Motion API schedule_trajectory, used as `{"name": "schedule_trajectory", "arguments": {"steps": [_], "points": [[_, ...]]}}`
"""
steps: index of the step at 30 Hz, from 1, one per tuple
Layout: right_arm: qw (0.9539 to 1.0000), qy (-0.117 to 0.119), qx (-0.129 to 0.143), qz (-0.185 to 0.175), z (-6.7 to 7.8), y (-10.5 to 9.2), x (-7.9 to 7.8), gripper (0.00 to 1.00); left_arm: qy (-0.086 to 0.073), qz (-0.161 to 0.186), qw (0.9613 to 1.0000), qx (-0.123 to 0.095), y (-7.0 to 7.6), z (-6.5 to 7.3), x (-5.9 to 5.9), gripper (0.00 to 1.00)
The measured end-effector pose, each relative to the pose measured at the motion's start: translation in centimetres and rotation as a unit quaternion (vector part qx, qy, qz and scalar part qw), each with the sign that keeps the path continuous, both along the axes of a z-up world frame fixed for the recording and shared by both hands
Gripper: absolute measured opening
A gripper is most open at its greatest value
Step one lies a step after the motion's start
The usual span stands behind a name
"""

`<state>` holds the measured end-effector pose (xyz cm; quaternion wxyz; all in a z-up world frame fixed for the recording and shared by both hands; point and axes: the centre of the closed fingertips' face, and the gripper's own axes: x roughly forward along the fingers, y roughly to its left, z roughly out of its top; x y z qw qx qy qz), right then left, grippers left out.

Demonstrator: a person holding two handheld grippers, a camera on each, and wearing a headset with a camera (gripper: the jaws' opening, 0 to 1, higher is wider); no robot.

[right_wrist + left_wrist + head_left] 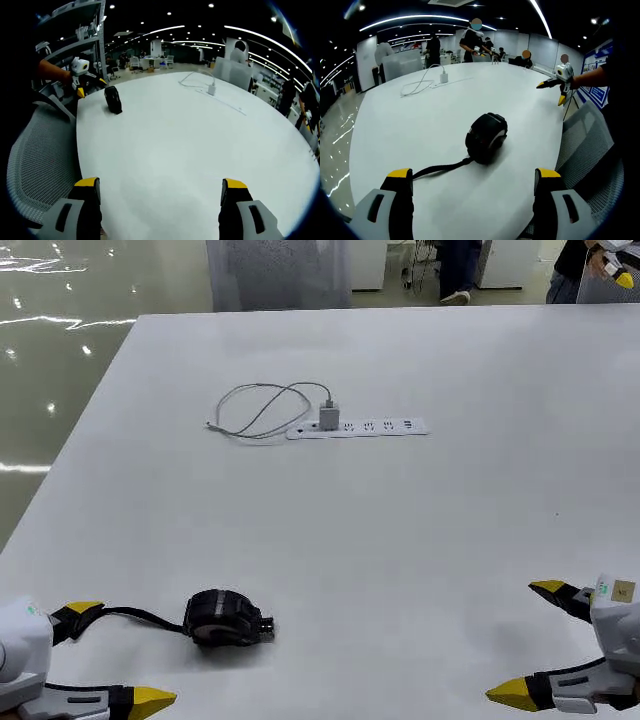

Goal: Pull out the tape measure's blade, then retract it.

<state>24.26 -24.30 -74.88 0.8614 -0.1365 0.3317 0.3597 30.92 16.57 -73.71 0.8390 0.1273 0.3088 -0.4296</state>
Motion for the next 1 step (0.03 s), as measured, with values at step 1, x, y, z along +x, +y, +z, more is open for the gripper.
{"name": "schedule_trajectory", "arguments": {"steps": [1], "points": [[1.0000,-0.002,0.000,-0.001,0.17,-0.09,-0.04,0.99,-0.002,0.000,1.0000,0.002,0.12,0.02,0.04,0.99]]}}
